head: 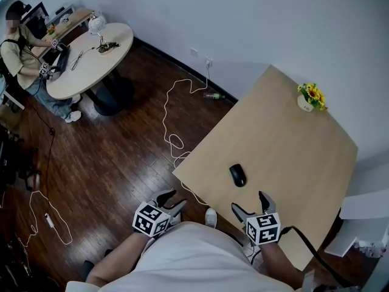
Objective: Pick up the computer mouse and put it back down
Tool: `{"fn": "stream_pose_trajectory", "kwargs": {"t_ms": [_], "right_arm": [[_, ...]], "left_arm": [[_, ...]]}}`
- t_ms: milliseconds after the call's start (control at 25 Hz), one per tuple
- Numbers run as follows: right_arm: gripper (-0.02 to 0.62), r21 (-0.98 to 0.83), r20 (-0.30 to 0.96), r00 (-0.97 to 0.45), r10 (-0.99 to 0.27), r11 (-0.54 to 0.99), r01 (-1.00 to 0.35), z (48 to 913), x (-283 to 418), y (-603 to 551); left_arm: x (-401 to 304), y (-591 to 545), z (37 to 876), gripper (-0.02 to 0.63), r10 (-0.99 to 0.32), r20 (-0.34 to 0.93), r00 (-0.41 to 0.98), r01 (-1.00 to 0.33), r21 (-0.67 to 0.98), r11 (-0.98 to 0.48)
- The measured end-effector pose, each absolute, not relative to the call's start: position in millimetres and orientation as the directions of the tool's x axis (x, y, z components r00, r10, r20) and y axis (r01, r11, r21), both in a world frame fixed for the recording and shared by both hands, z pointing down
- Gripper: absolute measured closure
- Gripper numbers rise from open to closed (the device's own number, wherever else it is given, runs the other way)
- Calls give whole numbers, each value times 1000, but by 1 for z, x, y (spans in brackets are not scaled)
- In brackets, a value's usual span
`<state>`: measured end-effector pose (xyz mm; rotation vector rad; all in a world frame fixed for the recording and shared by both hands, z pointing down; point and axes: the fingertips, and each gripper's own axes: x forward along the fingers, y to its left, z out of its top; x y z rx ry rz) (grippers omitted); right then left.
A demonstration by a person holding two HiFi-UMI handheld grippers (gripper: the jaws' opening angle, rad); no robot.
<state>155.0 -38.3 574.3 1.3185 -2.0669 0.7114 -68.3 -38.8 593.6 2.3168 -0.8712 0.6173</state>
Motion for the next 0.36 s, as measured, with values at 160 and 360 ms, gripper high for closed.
{"fn": "stream_pose_trajectory", "kwargs": {"t_ms": [160, 360], "right_arm": [[133, -122, 713, -342, -612, 372, -920, 572, 155, -38], [133, -112, 710, -345, -614, 386, -916, 570, 155, -40]], "left_arm": [[-68, -37, 592, 420, -436, 593, 677, -706, 355, -613], [-67, -36, 593, 420, -439, 596, 673, -710, 351, -611]]}}
